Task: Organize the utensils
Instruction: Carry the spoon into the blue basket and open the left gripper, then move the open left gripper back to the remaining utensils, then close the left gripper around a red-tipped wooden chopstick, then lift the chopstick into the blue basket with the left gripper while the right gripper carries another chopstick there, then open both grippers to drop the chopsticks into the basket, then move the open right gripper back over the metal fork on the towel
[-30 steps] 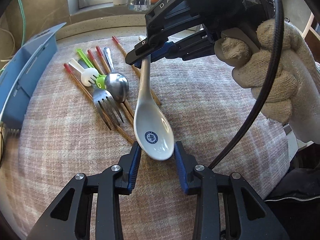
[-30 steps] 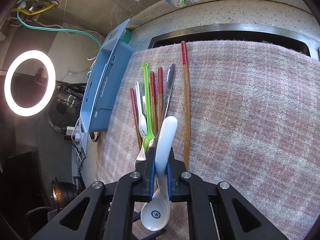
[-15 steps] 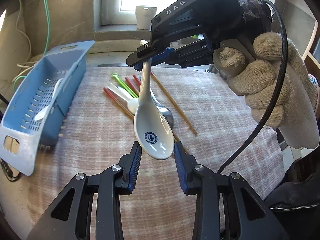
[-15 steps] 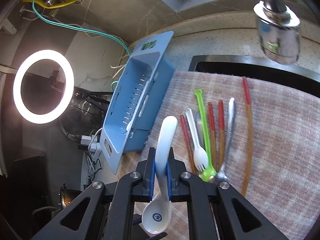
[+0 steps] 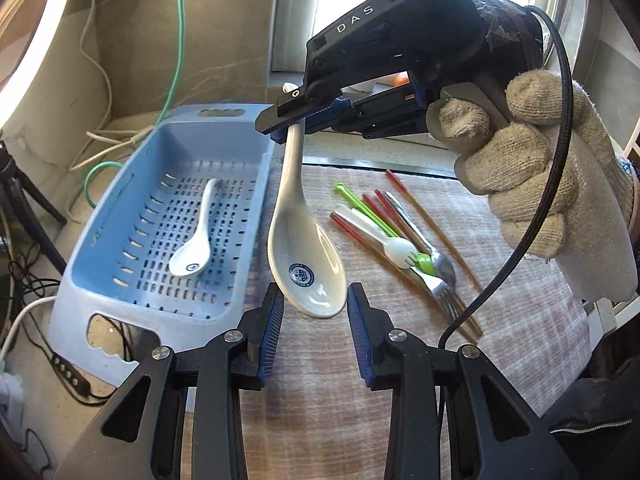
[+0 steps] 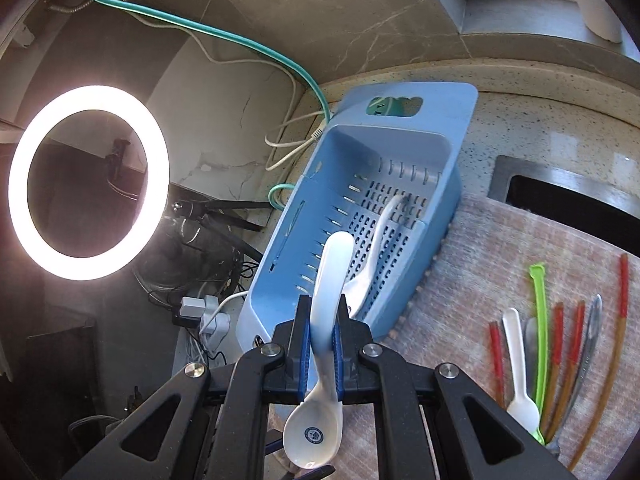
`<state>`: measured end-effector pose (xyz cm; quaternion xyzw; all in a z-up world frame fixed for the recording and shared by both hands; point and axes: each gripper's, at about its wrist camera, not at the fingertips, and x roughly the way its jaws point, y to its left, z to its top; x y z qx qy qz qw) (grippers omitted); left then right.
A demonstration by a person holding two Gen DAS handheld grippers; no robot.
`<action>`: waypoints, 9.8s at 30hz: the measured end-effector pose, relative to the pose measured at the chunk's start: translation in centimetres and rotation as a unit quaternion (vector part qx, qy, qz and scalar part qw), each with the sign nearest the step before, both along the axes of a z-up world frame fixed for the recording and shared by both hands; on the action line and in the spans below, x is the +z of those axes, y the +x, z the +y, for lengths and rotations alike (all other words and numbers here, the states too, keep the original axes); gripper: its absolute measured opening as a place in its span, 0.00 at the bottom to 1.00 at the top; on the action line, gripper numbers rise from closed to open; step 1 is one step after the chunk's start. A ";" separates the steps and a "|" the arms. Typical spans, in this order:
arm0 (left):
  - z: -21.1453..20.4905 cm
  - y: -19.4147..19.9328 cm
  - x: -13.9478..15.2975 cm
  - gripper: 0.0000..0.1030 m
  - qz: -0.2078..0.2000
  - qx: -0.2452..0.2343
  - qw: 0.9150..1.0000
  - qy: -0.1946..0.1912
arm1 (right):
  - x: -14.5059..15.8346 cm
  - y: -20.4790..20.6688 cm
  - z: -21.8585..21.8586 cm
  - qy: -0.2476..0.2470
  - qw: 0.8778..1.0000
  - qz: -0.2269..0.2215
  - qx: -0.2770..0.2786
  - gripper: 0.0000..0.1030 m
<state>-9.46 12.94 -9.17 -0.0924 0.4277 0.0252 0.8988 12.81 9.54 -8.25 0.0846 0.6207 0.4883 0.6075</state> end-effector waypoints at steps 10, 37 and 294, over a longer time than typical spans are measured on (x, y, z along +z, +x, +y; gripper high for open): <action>5.5 1.2 -1.4 0.30 0.012 0.027 1.000 -0.010 | -1.8 0.6 5.8 -0.016 1.000 -0.004 0.004 0.08; 4.9 -0.1 0.2 0.40 -0.001 0.069 0.997 -0.024 | 2.9 0.0 -2.4 -0.042 0.986 -0.160 0.017 0.59; -9.5 -2.2 -6.0 0.34 0.083 0.021 0.995 -0.042 | -8.8 -6.6 -12.1 -0.068 0.994 0.056 0.068 0.26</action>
